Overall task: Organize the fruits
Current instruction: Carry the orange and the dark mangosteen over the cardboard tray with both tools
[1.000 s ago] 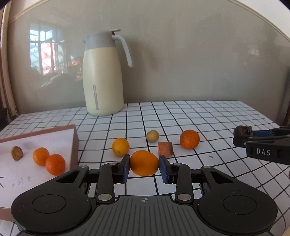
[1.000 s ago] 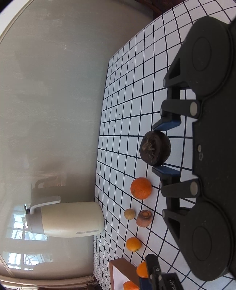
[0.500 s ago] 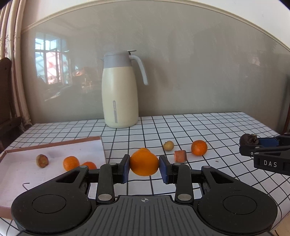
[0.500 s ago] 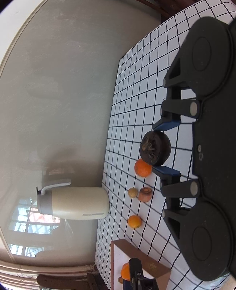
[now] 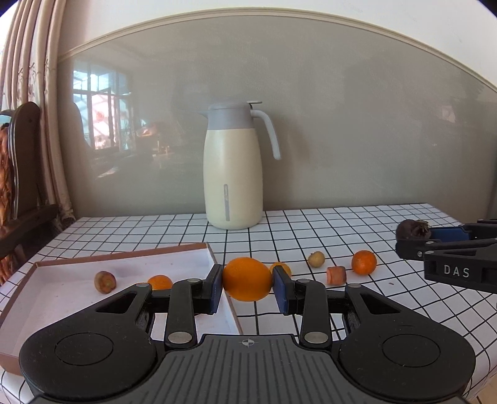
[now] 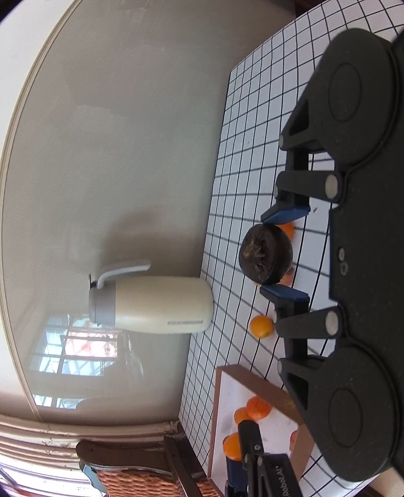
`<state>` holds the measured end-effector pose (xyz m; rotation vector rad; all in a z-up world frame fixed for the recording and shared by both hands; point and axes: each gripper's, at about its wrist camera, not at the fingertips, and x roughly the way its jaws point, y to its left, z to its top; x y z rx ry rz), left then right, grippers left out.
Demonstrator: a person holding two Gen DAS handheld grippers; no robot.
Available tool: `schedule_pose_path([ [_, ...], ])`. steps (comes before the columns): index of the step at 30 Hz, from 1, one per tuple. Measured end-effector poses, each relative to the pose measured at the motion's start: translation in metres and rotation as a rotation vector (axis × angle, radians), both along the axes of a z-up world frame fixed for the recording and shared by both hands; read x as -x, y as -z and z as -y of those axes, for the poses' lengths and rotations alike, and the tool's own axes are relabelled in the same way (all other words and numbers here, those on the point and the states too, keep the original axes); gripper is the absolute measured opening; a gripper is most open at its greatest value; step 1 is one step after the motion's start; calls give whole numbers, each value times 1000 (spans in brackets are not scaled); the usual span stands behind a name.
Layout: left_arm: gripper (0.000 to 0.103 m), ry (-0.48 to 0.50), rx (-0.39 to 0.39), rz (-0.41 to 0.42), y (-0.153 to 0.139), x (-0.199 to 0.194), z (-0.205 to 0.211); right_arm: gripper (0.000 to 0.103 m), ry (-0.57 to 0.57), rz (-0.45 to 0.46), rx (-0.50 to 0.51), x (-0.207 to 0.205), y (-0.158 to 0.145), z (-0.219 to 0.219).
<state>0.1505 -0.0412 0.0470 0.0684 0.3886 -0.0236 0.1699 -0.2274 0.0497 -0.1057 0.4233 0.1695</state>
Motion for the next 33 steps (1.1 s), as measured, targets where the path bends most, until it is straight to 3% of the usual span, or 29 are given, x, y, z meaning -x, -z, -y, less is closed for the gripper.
schedule_pose_path([
  [33,35,-199,0,42,-6,29,-95,34,-213,50,-25,2,-13,-113],
])
